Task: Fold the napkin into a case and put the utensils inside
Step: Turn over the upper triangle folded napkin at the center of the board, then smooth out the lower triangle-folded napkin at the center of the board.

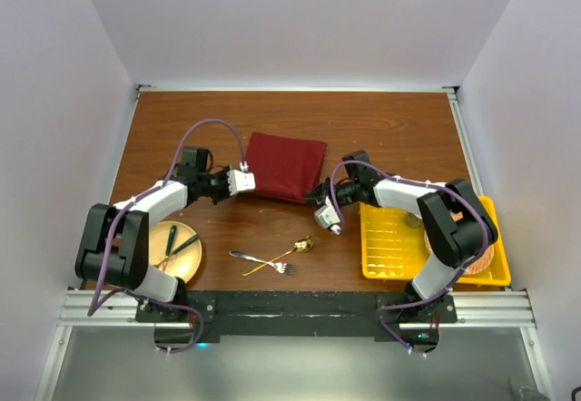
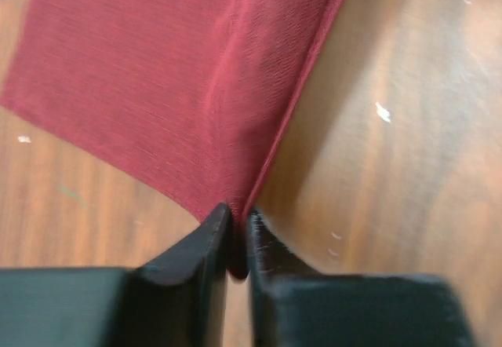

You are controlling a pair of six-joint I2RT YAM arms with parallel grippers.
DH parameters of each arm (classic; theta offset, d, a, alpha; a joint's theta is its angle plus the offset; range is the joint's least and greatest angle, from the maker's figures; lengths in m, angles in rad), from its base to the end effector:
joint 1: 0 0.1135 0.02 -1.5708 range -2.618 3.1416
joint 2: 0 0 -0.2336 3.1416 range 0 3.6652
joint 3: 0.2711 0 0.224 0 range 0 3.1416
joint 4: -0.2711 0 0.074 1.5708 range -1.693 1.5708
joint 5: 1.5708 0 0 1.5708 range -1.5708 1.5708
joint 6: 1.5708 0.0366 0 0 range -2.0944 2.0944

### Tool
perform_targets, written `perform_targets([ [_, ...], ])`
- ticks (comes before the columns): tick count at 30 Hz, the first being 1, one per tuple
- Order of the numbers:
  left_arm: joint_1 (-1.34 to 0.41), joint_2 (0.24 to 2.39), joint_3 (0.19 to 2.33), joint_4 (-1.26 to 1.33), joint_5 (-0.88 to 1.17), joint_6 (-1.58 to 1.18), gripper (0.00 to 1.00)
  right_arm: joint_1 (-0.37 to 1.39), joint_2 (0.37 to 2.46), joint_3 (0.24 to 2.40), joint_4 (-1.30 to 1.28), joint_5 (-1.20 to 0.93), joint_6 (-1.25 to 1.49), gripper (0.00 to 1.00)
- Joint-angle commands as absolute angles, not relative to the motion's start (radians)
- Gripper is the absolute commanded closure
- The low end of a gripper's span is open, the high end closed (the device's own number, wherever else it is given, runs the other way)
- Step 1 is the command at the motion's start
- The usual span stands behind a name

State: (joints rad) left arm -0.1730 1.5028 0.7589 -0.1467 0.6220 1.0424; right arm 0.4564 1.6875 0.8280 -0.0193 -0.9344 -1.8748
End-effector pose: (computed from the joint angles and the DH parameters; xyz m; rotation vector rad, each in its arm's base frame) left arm 0.2611 -0.0673 0.1639 1.5017 1.7089 -0.3222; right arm 0.2515 0.1563 0.1475 -2.0074 0.4601 0.3000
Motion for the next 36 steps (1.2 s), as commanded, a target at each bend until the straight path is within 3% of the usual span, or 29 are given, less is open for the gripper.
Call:
perform_targets([
  [1, -0.178, 1.427, 0.719, -0.250, 0.603, 1.161, 0.64, 0.456, 1.677, 0.862, -0.291, -0.966, -2.088, 0.64],
  [2, -0.178, 1.413, 0.724, -0.285, 0.606, 1.179, 0.45, 0.457, 1.666, 0.871, -0.366, -0.962, -2.107, 0.55],
  [4, -0.178, 1.359, 0.730, -0.392, 0.618, 1.210, 0.26, 0.456, 1.605, 0.910, -0.420, -0.953, -2.056, 0.35],
  [5, -0.178, 1.338, 0.741, -0.425, 0.626, 1.210, 0.18, 0.454, 1.576, 0.917, -0.435, -0.930, -1.951, 0.31],
  [6, -0.178, 1.295, 0.747, -0.483, 0.647, 1.206, 0.17, 0.453, 1.540, 0.929, -0.431, -0.916, -1.880, 0.27],
  [10, -0.179, 1.262, 0.817, -0.489, 0.675, 1.068, 0.24, 0.449, 1.398, 0.965, -0.331, -0.812, -1.443, 0.24],
  [13, -0.187, 1.322, 0.877, -0.440, 0.667, 0.936, 0.44, 0.440, 1.406, 1.012, -0.250, -0.684, -1.092, 0.27],
  [14, -0.195, 1.341, 0.887, -0.390, 0.660, 0.901, 0.53, 0.436, 1.420, 1.050, -0.223, -0.646, -0.913, 0.32],
  [16, -0.202, 1.391, 0.917, -0.354, 0.652, 0.833, 0.59, 0.420, 1.475, 1.115, -0.265, -0.562, -0.742, 0.38],
  [20, -0.268, 1.430, 0.922, -0.281, 0.646, 0.812, 0.60, 0.370, 1.623, 1.281, -0.367, -0.526, -0.284, 0.47],
  [23, -0.334, 1.424, 0.876, -0.200, 0.617, 0.808, 0.57, 0.336, 1.657, 1.278, -0.376, -0.496, -0.100, 0.52],
  [30, -0.465, 1.508, 0.834, -0.137, 0.497, 0.913, 0.56, 0.316, 1.814, 1.272, -0.302, -0.456, 0.083, 0.65],
  [36, -0.502, 1.624, 0.857, -0.176, 0.413, 0.911, 0.60, 0.316, 2.028, 1.431, -0.319, -0.477, 0.101, 0.72],
])
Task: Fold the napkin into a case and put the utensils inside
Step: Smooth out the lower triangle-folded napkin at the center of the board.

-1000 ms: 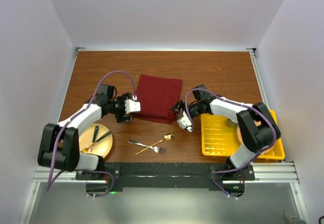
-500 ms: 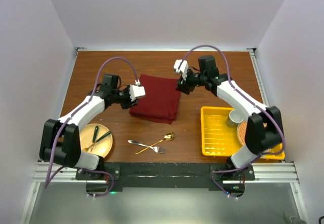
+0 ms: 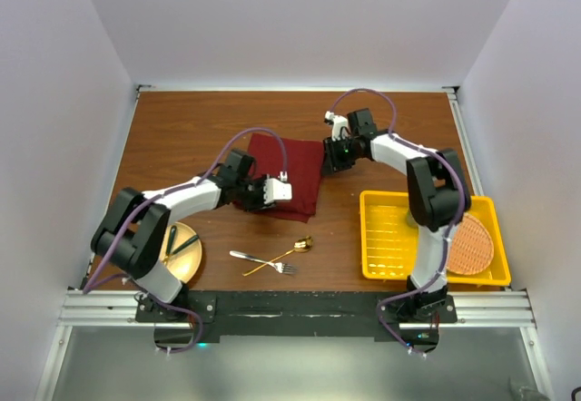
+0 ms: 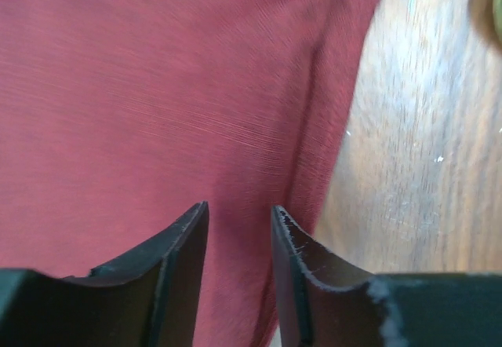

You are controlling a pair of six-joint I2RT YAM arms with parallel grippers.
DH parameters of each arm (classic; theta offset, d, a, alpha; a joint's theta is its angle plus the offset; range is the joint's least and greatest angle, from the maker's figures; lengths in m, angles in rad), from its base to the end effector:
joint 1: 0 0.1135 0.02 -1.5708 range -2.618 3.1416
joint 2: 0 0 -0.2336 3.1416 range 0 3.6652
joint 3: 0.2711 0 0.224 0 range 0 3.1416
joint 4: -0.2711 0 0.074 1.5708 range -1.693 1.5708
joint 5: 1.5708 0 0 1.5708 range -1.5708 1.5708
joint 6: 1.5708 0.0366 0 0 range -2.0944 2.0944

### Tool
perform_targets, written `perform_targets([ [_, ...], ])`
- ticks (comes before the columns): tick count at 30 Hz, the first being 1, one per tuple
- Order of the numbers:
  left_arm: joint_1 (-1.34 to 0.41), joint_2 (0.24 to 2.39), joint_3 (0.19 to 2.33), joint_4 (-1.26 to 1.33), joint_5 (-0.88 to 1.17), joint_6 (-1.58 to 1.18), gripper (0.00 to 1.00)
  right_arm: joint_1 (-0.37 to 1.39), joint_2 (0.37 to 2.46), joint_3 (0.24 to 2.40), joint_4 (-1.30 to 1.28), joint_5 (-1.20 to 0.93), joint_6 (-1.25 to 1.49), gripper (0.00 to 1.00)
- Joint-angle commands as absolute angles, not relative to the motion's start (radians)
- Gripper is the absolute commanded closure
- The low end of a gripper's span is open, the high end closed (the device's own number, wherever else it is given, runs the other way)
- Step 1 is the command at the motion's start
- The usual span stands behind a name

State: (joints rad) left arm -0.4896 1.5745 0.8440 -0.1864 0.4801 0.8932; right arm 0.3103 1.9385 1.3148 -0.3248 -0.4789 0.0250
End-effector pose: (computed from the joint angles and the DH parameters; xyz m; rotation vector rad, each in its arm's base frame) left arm 0.2448 -0.1496 0.1633 1.6710 1.7088 -0.4093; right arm 0.3531 0.1309 0.1676 -0.5521 2.4572 0.7391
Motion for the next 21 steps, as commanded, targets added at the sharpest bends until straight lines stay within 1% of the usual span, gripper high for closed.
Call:
perform_targets([
  [1, -0.502, 1.632, 0.856, -0.189, 0.408, 0.907, 0.65, 0.316, 2.070, 1.449, -0.311, -0.483, 0.101, 0.73],
  [3, -0.502, 1.629, 0.838, -0.195, 0.394, 0.881, 0.71, 0.316, 2.115, 1.508, -0.302, -0.501, 0.107, 0.75],
  [4, -0.502, 1.628, 0.835, -0.208, 0.391, 0.868, 0.76, 0.316, 2.155, 1.528, -0.308, -0.515, 0.120, 0.76],
  [5, -0.502, 1.618, 0.833, -0.218, 0.390, 0.841, 0.78, 0.316, 2.172, 1.572, -0.307, -0.523, 0.126, 0.77],
  [7, -0.502, 1.609, 0.822, -0.236, 0.385, 0.810, 0.81, 0.321, 2.200, 1.618, -0.282, -0.561, 0.149, 0.80],
  [9, -0.502, 1.589, 0.795, -0.238, 0.380, 0.776, 0.82, 0.334, 2.232, 1.646, -0.250, -0.577, 0.164, 0.82],
  [11, -0.502, 1.554, 0.779, -0.218, 0.379, 0.734, 0.78, 0.344, 2.265, 1.719, -0.270, -0.597, 0.167, 0.81],
  [12, -0.502, 1.540, 0.773, -0.209, 0.383, 0.717, 0.70, 0.344, 2.270, 1.745, -0.293, -0.612, 0.169, 0.77],
  [13, -0.500, 1.514, 0.775, -0.186, 0.388, 0.684, 0.67, 0.338, 2.269, 1.784, -0.342, -0.604, 0.164, 0.75],
  [14, -0.500, 1.503, 0.776, -0.172, 0.408, 0.674, 0.66, 0.327, 2.249, 1.790, -0.366, -0.601, 0.155, 0.70],
  [15, -0.502, 1.493, 0.791, -0.160, 0.422, 0.661, 0.64, 0.316, 2.234, 1.790, -0.405, -0.598, 0.143, 0.61],
  [18, -0.502, 1.494, 0.856, -0.118, 0.462, 0.615, 0.60, 0.272, 2.131, 1.724, -0.449, -0.577, 0.161, 0.58],
  [21, -0.517, 1.517, 0.905, -0.074, 0.483, 0.609, 0.58, 0.252, 2.024, 1.609, -0.465, -0.601, 0.198, 0.58],
])
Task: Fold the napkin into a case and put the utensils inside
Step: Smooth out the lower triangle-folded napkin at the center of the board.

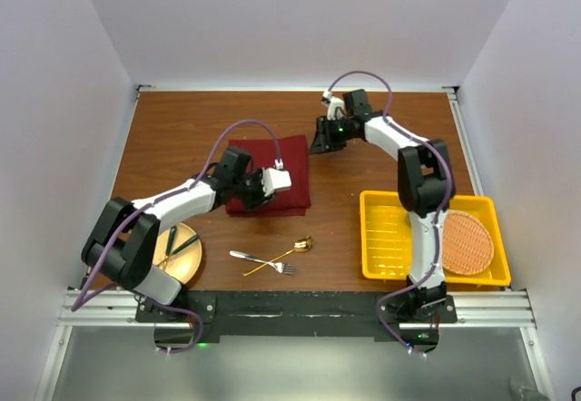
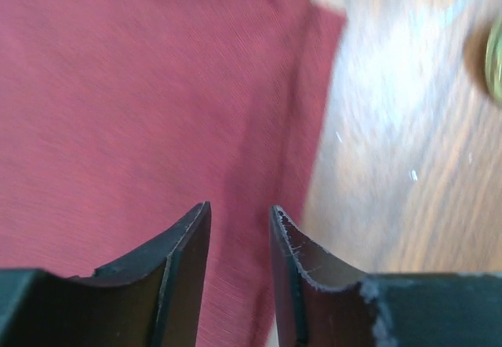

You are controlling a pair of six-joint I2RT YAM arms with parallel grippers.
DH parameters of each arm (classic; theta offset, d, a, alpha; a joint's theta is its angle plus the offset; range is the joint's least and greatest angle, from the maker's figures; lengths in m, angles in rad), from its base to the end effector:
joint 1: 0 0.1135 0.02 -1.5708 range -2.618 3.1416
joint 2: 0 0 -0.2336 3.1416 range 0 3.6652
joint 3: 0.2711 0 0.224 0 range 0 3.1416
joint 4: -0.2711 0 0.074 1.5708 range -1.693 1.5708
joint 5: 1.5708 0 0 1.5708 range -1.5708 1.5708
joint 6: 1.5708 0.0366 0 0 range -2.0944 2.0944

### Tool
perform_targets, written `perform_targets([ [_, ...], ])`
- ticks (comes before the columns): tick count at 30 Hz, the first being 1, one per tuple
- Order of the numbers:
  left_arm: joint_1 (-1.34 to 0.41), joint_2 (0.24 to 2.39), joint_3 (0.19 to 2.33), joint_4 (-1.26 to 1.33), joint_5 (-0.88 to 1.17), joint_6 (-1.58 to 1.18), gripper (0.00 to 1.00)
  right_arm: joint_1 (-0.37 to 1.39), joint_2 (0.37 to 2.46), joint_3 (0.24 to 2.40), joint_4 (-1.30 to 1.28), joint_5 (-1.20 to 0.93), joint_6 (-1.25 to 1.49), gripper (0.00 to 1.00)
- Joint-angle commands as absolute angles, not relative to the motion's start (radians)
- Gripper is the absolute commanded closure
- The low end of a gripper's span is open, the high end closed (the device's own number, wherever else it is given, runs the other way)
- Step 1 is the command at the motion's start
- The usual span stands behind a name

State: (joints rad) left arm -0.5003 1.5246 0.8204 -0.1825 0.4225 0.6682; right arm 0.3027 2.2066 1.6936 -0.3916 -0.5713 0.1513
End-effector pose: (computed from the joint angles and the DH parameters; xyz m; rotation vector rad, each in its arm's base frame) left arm 0.2388 -0.1477 0.1696 1.4727 1.8958 -0.4401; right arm 0.4150 0.1503 0.1654 -0.4378 2.4481 0.9006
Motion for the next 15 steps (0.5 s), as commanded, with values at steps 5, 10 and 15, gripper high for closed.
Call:
perform_targets([
  [5, -0.594, 1.589, 0.951, -0.032, 0.440, 0.683, 0.50, 0.252, 1.921, 1.352, -0.373, -0.672, 0.317, 0.68],
  [10, -0.630, 1.663, 0.971, -0.015, 0.437, 0.756, 0.49, 0.239, 1.945, 1.293, -0.285, -0.638, 0.400, 0.84],
  [15, -0.649, 1.744, 1.020, -0.044, 0.471, 0.807, 0.49, 0.239, 2.035, 1.338, -0.331, -0.647, 0.420, 0.90],
])
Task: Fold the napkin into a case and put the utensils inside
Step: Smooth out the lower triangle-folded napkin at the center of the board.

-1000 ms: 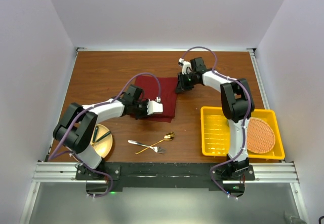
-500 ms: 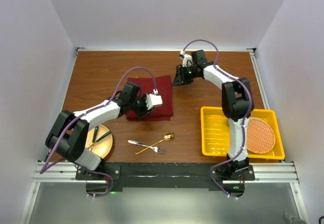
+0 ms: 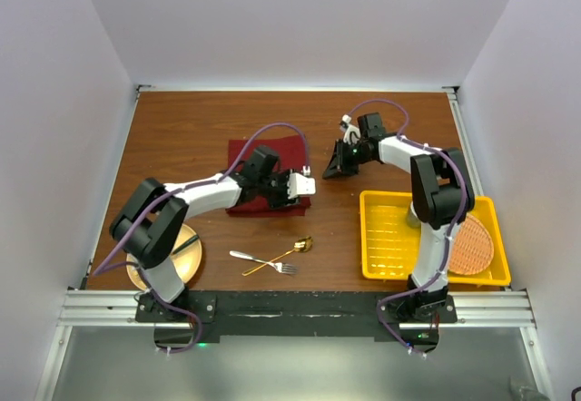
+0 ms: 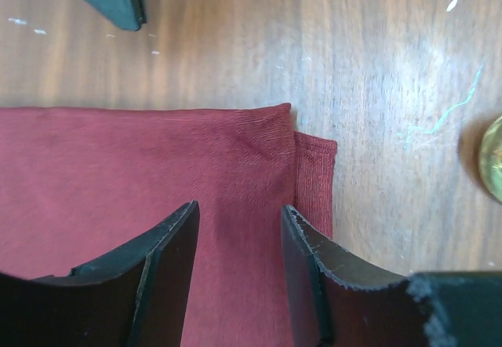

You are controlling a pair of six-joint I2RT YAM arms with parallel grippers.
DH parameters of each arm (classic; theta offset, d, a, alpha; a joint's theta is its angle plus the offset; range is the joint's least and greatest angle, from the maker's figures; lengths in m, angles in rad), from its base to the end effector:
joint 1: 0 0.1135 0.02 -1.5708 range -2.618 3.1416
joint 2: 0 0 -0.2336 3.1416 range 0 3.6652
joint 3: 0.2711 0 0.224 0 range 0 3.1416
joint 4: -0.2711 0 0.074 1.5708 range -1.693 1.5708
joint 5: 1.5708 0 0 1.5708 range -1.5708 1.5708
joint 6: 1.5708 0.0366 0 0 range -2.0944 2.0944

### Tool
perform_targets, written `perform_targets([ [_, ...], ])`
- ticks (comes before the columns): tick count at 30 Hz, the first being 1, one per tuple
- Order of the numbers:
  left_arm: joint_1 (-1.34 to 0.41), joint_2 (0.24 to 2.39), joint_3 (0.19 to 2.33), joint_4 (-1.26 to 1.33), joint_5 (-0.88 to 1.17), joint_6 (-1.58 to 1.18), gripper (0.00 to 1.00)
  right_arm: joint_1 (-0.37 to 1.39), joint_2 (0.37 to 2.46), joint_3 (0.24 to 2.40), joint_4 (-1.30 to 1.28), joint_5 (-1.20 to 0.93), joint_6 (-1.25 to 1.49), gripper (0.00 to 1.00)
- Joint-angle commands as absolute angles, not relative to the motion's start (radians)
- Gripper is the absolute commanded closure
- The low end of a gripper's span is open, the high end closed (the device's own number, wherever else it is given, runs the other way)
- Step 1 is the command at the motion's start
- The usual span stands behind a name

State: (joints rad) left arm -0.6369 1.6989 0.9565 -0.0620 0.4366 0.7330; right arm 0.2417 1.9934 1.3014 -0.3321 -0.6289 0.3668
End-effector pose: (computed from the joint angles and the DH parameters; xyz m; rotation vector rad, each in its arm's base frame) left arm 0.2511 -0.2050 0.1663 1.6273 1.6643 -0.4688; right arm 0.3581 0.1104 0.1465 -0.0747 2.6321 1.0339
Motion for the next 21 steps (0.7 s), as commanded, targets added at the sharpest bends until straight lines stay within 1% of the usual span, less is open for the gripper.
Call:
perform_targets([
  [1, -0.653, 1.752, 1.020, -0.044, 0.471, 0.825, 0.49, 0.239, 2.043, 1.335, -0.337, -0.649, 0.425, 0.90],
  [4, -0.655, 1.766, 1.020, -0.040, 0.468, 0.845, 0.51, 0.238, 2.052, 1.327, -0.337, -0.657, 0.430, 0.91],
  [7, -0.655, 1.789, 1.034, -0.072, 0.471, 0.865, 0.58, 0.238, 2.078, 1.339, -0.357, -0.675, 0.440, 0.91],
  [8, -0.655, 1.792, 1.034, -0.077, 0.474, 0.867, 0.62, 0.238, 2.082, 1.342, -0.360, -0.680, 0.445, 0.90],
  [9, -0.655, 1.793, 1.034, -0.077, 0.474, 0.865, 0.65, 0.239, 2.080, 1.342, -0.360, -0.686, 0.448, 0.90],
  [12, -0.634, 1.804, 1.051, -0.061, 0.483, 0.792, 0.72, 0.239, 2.074, 1.341, -0.376, -0.693, 0.448, 0.90],
  [15, -0.600, 1.841, 1.100, -0.048, 0.499, 0.675, 0.75, 0.236, 2.069, 1.335, -0.373, -0.690, 0.453, 0.88],
  [19, -0.575, 1.897, 1.158, -0.025, 0.482, 0.546, 0.75, 0.233, 2.077, 1.344, -0.376, -0.689, 0.451, 0.87],
  [21, -0.569, 1.907, 1.183, -0.017, 0.479, 0.505, 0.73, 0.229, 2.071, 1.348, -0.382, -0.690, 0.446, 0.87],
])
